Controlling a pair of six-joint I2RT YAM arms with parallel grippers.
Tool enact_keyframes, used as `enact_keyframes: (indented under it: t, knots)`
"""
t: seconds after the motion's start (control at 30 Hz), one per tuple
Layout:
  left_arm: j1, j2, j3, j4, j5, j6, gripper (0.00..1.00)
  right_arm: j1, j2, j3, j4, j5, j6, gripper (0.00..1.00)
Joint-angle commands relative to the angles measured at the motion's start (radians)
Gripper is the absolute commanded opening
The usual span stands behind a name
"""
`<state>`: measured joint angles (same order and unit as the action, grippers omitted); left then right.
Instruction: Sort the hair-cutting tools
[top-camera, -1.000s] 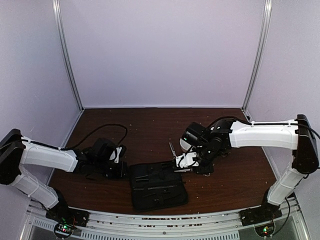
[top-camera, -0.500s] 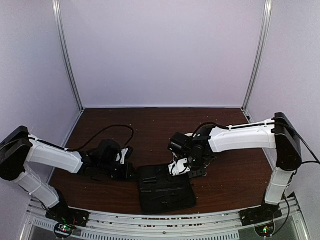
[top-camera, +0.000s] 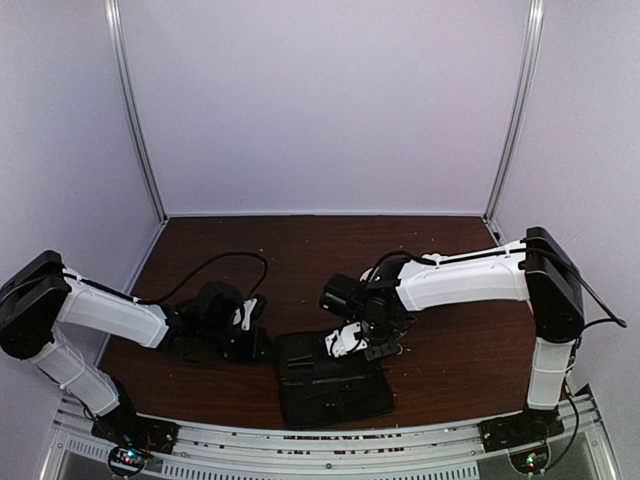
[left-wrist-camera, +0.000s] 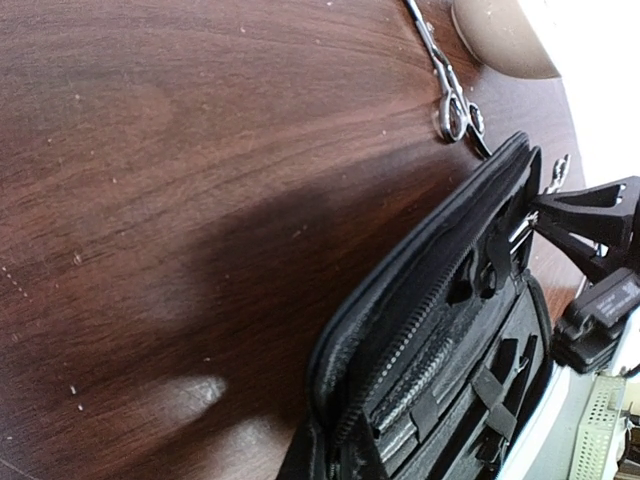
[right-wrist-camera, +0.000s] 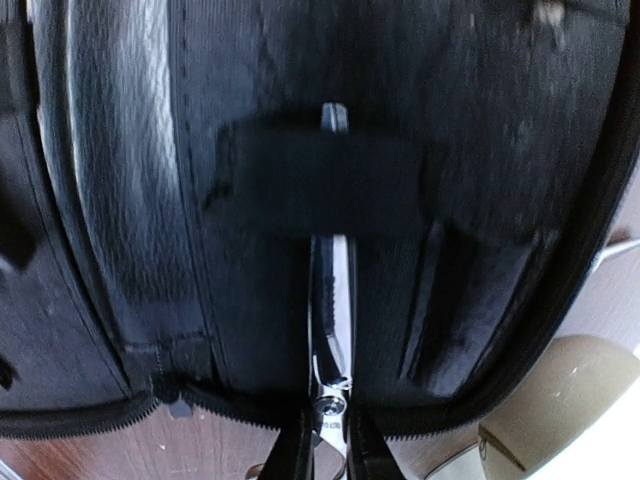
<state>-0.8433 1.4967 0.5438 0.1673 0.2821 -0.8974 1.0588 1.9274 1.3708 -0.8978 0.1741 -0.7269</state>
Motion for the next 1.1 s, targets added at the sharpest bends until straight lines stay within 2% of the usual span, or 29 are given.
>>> enact_keyframes:
  t: [0.0, 0.37, 0.47, 0.77, 1.07]
  knots:
    - [-0.007, 0.014, 0.0, 0.066, 0.043, 0.008, 0.0, 0.017, 0.041, 0.055, 0.022, -0.028, 0.01, 0.01]
    - [-0.007, 0.011, 0.011, 0.048, 0.043, 0.026, 0.0, 0.038, 0.077, 0.086, 0.051, -0.129, 0.03, 0.02]
    - [-0.007, 0.015, 0.014, 0.045, 0.042, 0.031, 0.0, 0.036, 0.084, 0.083, 0.048, -0.134, 0.04, 0.07]
    - [-0.007, 0.022, 0.021, 0.031, 0.044, 0.043, 0.0, -0.004, -0.019, 0.016, 0.06, -0.151, 0.073, 0.35]
    - [-0.007, 0.024, 0.024, 0.027, 0.043, 0.047, 0.0, -0.039, -0.045, -0.03, 0.074, -0.17, 0.078, 0.36]
